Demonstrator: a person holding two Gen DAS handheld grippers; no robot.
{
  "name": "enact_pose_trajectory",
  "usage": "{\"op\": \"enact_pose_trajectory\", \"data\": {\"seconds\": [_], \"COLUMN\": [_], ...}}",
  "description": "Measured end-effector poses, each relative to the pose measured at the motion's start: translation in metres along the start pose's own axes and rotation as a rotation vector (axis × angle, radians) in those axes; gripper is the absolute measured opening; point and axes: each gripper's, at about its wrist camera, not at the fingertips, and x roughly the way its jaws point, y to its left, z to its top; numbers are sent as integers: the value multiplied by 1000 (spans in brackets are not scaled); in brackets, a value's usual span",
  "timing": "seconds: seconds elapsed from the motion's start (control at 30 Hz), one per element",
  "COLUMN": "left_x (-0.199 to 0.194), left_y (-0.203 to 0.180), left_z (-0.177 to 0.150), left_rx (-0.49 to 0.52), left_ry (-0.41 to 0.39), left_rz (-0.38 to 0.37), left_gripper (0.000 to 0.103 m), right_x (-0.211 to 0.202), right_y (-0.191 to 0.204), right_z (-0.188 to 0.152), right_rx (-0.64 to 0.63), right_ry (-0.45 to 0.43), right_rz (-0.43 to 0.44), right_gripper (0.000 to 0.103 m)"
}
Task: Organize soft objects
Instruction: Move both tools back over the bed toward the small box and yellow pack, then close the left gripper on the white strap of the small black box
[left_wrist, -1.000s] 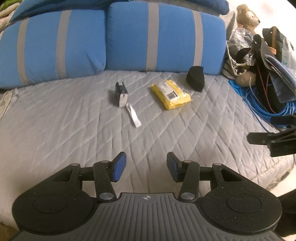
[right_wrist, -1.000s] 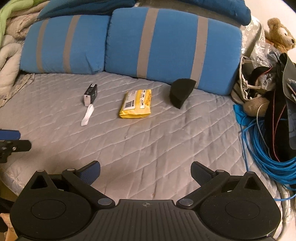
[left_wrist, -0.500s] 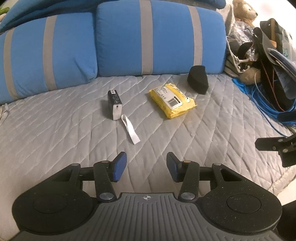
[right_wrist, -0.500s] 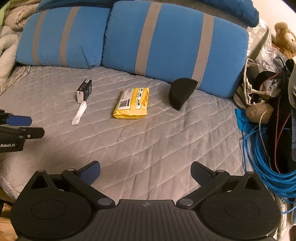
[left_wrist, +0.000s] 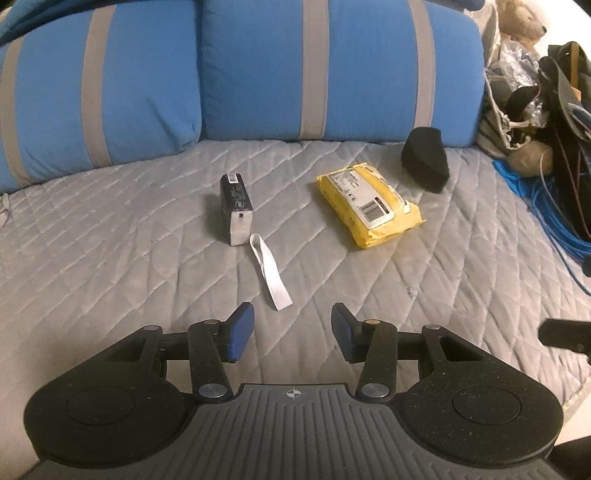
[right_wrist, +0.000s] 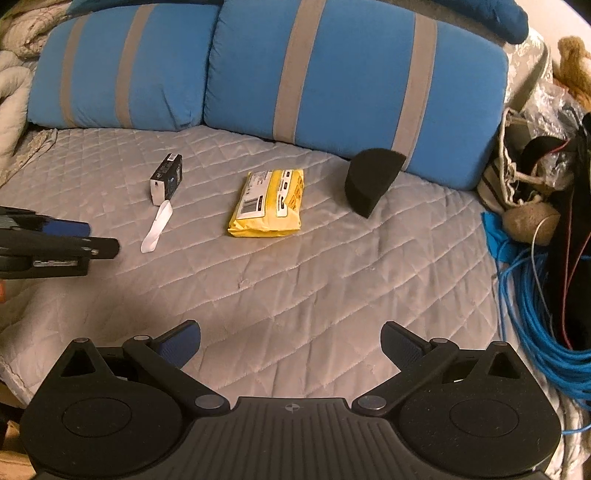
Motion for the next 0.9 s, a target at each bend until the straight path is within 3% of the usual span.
{"op": "enact_pose_trajectory", "data": {"seconds": [0.27, 0.5, 0.6, 0.73, 0.8, 0.83, 0.9], "left_x": [42, 73, 86, 92, 92, 92, 91], "left_y": [10, 1, -1, 6, 6, 5, 5], "left_z": [8, 10, 11, 12, 13, 13, 14], "left_rx": [-35, 14, 27, -33, -43, -42, -50], "left_ry": [50, 79, 97, 108, 112, 114, 120], "left_rz": [28, 38, 86, 90, 96, 103, 98], "left_gripper": [43, 41, 37, 36, 27, 17, 15], "right_x": [-2, -1, -1, -1, 0, 0, 0], "right_y": [-1, -9, -11, -15, -16, -15, -14], "right_z": [0, -1, -1, -1, -2, -2, -1], "right_rx": [-21, -2, 1, 9, 16, 17, 10], "right_ry": [-7, -1, 1, 5, 10, 10, 8], "right_rz": [-1, -3, -8, -15, -13, -12, -8], "right_gripper": [103, 103, 103, 103, 103, 103, 103]}}
